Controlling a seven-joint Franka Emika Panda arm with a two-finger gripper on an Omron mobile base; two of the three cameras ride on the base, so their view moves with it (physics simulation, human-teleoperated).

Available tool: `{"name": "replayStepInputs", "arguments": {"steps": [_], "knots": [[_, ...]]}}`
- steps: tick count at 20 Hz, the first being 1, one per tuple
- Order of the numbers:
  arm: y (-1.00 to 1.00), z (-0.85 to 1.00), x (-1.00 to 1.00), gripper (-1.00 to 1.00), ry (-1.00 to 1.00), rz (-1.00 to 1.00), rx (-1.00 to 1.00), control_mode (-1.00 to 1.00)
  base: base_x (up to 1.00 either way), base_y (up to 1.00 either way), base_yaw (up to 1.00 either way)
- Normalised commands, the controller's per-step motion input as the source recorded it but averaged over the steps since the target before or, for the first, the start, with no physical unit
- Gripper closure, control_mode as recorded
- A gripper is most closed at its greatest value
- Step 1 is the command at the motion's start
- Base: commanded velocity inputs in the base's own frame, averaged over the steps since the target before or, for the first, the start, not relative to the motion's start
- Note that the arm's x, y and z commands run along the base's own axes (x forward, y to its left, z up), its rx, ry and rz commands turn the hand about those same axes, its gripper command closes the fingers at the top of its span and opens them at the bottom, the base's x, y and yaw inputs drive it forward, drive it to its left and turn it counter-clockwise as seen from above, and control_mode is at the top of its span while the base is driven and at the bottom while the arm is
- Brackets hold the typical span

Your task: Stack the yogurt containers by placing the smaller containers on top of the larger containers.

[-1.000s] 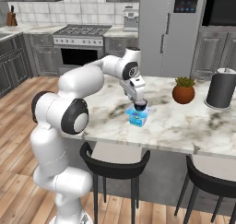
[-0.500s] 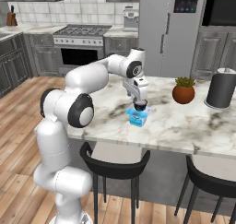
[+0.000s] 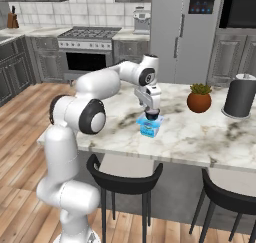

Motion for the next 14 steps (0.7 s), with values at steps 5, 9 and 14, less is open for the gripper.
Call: {"name": "replayStepInputs", "arguments": {"steps": [5,9,14], "knots": [[-0.07,-0.04,0.10,1.00,0.02,0.00,0.02,-1.00,0.00,0.00,0.00],[-0.16,0.00,0.04,1.00,0.04,0.00,0.04,-1.00,0.00,0.00,0.00],[-0.14,0.00,0.11,1.00,0.04,0.00,0.03,-1.00,0.00,0.00,0.00]]}}
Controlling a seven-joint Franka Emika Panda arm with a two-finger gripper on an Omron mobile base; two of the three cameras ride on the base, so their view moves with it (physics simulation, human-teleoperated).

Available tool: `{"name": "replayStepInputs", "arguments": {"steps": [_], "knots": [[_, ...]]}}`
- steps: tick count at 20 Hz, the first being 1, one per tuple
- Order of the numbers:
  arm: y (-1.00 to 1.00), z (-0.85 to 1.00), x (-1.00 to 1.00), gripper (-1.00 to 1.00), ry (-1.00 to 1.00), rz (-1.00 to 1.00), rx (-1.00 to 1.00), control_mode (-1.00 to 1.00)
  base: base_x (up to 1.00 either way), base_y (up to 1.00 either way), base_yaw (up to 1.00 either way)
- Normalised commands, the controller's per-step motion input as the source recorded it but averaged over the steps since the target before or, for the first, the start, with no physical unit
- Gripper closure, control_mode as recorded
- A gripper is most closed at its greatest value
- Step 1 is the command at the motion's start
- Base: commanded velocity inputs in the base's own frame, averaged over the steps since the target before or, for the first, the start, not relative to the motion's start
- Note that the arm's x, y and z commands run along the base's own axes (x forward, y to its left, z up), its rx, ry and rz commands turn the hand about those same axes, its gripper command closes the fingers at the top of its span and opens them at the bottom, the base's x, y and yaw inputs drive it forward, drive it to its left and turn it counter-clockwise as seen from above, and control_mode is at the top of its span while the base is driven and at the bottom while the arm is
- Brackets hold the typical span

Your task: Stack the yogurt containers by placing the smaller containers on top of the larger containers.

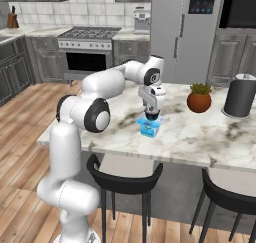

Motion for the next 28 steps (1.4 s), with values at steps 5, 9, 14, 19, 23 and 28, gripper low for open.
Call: {"name": "replayStepInputs", "arguments": {"steps": [5,9,14,19,23,28], "knots": [[-0.02,-0.04,0.21,1.00,0.03,0.00,0.01,-1.00,0.00,0.00,0.00],[0.00,-0.11,0.27,1.00,0.01,0.00,0.00,-1.00,0.00,0.00,0.00],[0.00,-0.09,0.23,1.00,0.01,0.00,0.00,-1.00,0.00,0.00,0.00],[-0.02,-0.09,0.13,1.00,0.00,0.00,0.00,-1.00,0.00,0.00,0.00],[0.00,-0.12,0.13,1.00,0.00,0.00,0.00,-1.00,0.00,0.00,0.00],[0.00,-0.04,0.04,1.00,0.00,0.00,0.00,-1.00,0.00,0.00,0.00]]}}
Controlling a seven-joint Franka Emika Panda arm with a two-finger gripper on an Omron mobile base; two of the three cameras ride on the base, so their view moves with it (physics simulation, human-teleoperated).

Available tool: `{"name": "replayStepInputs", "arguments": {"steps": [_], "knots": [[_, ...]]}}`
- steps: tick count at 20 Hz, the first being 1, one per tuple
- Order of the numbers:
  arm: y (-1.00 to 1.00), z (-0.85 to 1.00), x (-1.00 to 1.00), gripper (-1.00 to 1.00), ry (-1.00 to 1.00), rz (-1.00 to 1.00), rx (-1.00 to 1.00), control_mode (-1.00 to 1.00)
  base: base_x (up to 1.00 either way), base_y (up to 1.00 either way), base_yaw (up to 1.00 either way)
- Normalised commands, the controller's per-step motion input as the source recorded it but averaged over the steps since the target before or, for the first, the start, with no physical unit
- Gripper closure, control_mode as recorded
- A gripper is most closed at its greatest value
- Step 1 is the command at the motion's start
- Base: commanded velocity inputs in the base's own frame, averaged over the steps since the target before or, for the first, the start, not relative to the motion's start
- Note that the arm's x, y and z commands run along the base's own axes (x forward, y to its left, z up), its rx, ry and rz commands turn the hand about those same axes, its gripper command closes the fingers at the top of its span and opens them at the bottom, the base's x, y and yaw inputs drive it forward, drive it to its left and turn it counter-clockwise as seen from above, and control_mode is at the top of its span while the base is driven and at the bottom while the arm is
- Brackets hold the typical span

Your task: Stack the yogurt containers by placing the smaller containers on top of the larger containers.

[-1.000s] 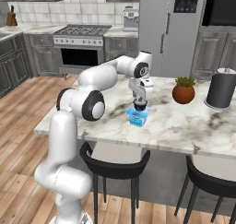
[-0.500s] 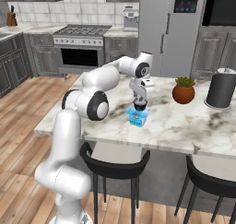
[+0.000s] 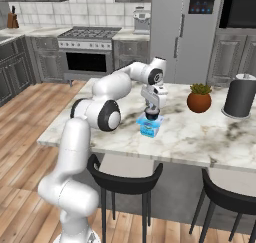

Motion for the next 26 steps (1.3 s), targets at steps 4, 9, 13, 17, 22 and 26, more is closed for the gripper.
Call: {"name": "replayStepInputs", "arguments": {"steps": [4,9,13,17,22,26], "knots": [[0.00,0.00,0.00,1.00,0.00,0.00,0.00,-1.00,0.00,0.00,0.00],[0.00,0.00,0.00,1.00,0.00,0.00,0.00,-1.00,0.00,0.00,0.00],[0.00,0.00,0.00,1.00,0.00,0.00,0.00,-1.00,0.00,0.00,0.00],[0.00,0.00,-0.01,1.00,0.00,0.00,0.00,-1.00,0.00,0.00,0.00],[0.00,0.00,-0.07,1.00,0.00,0.00,0.00,-1.00,0.00,0.00,0.00],[0.00,0.00,-0.12,1.00,0.00,0.00,0.00,-1.00,0.00,0.00,0.00]]}}
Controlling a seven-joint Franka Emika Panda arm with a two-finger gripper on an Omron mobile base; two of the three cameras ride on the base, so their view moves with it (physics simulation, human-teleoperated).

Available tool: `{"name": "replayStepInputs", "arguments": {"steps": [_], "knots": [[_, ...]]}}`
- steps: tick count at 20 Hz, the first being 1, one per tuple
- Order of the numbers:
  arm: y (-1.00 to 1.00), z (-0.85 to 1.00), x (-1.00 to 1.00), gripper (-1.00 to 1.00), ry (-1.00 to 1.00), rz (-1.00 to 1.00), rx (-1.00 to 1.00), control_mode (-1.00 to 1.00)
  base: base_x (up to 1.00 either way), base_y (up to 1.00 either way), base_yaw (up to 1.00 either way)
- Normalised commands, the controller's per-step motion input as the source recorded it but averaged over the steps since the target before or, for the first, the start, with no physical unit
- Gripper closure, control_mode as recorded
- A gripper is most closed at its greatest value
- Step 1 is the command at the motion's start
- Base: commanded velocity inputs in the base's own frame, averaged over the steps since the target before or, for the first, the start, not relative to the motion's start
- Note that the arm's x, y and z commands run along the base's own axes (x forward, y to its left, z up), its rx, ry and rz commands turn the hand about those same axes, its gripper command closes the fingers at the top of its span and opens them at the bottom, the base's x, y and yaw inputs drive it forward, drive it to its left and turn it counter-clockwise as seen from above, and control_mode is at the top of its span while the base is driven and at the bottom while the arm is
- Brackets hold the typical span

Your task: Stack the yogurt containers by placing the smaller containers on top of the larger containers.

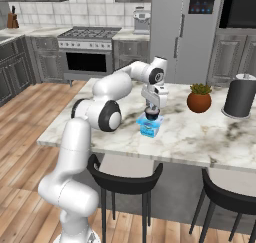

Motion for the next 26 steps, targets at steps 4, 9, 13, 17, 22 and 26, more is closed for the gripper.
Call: {"name": "replayStepInputs", "arguments": {"steps": [4,9,13,17,22,26], "knots": [[0.03,0.00,-0.04,1.00,0.00,0.00,0.00,-1.00,0.00,0.00,0.00],[0.11,-0.08,0.00,1.00,0.00,0.00,0.00,-1.00,0.00,0.00,0.00],[0.07,-0.11,0.00,1.00,0.00,0.00,0.00,-1.00,0.00,0.00,0.00],[0.00,-0.13,0.00,1.00,0.00,0.00,0.00,-1.00,0.00,0.00,0.00],[0.00,-0.11,0.00,1.00,0.00,0.00,0.00,-1.00,0.00,0.00,0.00],[0.00,-0.10,0.00,1.00,0.00,0.00,0.00,-1.00,0.00,0.00,0.00]]}}
